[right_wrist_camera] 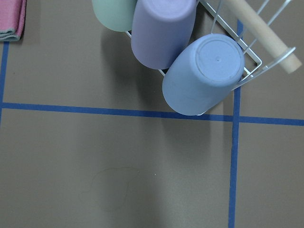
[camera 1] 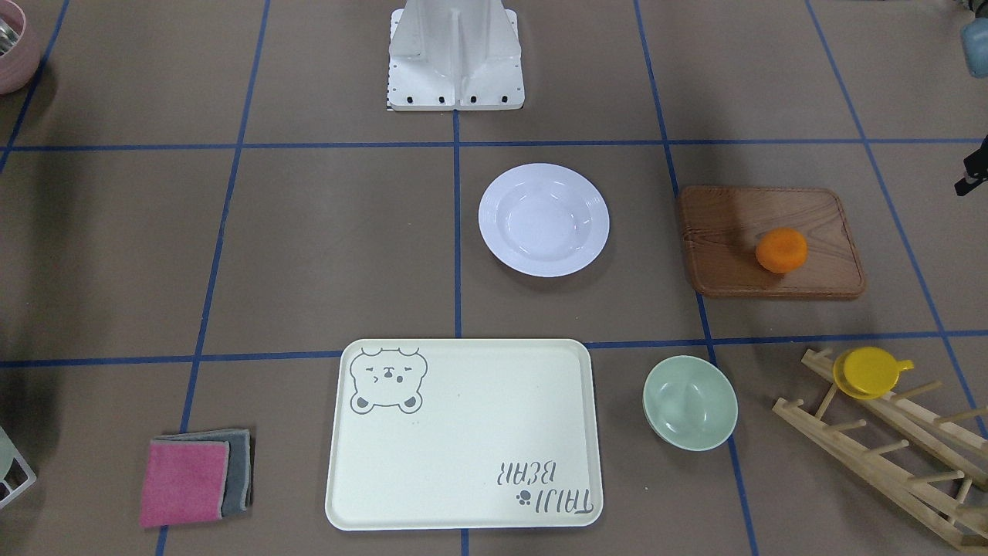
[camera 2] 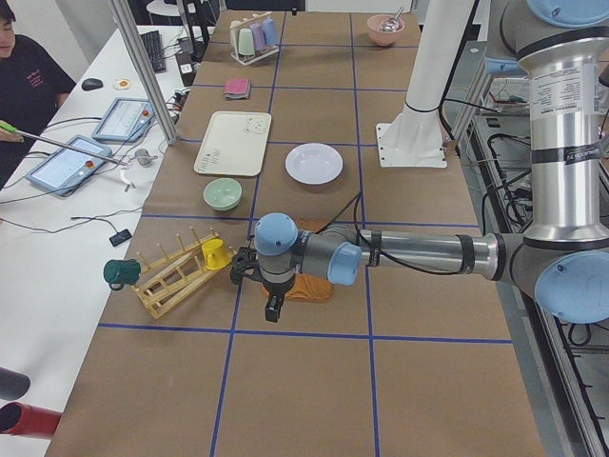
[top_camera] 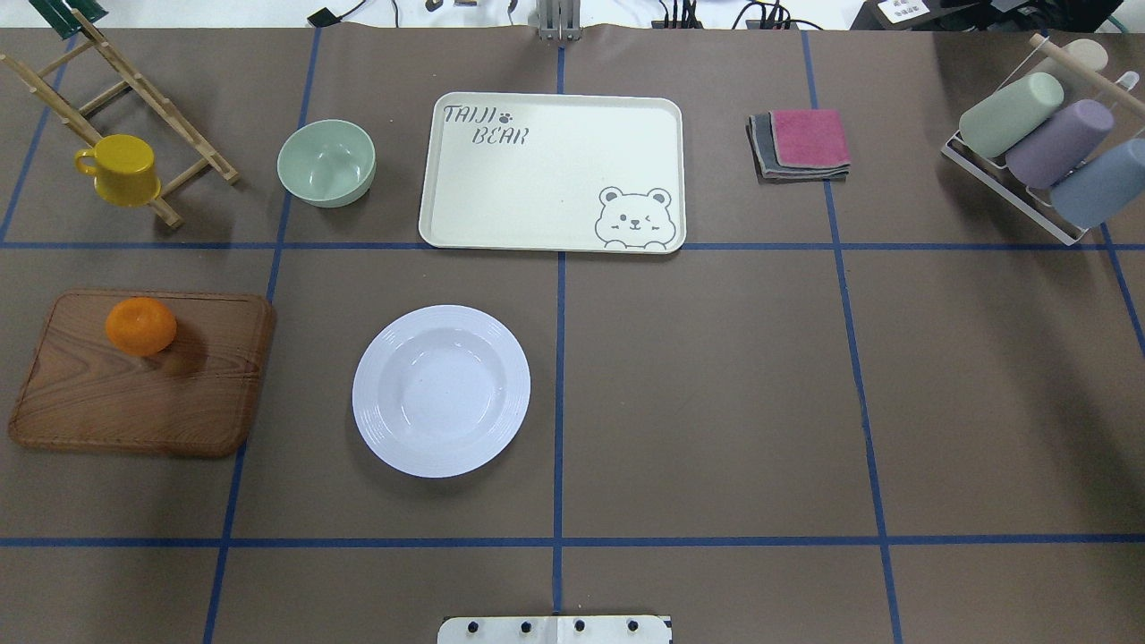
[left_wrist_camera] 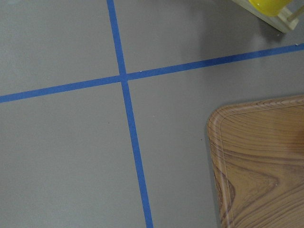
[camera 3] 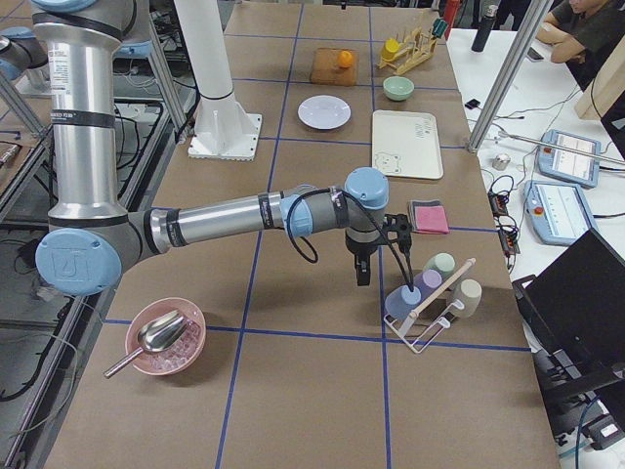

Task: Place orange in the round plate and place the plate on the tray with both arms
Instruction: 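Move the right arm in toward the white plate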

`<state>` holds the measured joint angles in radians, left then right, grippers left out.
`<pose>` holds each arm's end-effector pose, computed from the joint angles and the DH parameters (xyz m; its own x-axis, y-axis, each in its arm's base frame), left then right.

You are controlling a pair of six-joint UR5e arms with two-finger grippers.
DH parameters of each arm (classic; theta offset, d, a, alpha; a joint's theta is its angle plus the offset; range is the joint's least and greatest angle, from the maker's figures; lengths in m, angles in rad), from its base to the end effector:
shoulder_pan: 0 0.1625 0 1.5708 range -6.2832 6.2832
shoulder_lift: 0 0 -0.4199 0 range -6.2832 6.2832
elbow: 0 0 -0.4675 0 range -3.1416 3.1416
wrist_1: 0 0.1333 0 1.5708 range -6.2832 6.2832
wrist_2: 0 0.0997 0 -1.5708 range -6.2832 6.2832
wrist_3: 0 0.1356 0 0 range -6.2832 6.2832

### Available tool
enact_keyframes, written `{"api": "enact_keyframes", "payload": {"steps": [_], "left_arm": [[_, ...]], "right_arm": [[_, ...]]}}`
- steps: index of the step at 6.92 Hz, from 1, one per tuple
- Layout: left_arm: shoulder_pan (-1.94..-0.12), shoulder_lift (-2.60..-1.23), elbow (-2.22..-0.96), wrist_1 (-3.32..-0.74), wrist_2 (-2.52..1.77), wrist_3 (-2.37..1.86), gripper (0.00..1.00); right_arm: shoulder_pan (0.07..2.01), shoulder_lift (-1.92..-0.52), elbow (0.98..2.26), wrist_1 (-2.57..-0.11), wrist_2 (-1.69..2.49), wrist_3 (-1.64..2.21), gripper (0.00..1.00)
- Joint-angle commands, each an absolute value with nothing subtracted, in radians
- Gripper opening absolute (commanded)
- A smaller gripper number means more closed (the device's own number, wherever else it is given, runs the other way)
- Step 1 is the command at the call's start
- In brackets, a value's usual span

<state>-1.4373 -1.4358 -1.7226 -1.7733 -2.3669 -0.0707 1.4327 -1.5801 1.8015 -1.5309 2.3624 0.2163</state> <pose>0.0343 -0.5290 0.6416 0.6801 0.1782 -0.7111 -0.0821 0.9824 0.1677 -0.0424 -0.5727 0.5460 0.6836 -0.0669 0.7268 -0.0141 0.9944 0.1048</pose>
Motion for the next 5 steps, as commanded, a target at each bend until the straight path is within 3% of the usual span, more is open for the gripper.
{"api": "enact_keyframes", "payload": {"steps": [1,3,5], "left_arm": [[-1.436,-1.437,-1.723,-1.773,-2.367,-0.072,0.99],[-1.431,-1.439,-1.724,-1.776,-2.367,-0.121,0.99],[-1.427,-1.448,-1.732,-1.782,-2.367,-0.156,1.00]], "right_arm": [[1.421,-1.521,1.807,-1.532,2.367,0.257,1.00],[1.215,-1.457,1.886,-1.458,2.396,0.515,1.00],[0.992,-1.404,1.815,-0.961,2.431,1.082,1.00]]}}
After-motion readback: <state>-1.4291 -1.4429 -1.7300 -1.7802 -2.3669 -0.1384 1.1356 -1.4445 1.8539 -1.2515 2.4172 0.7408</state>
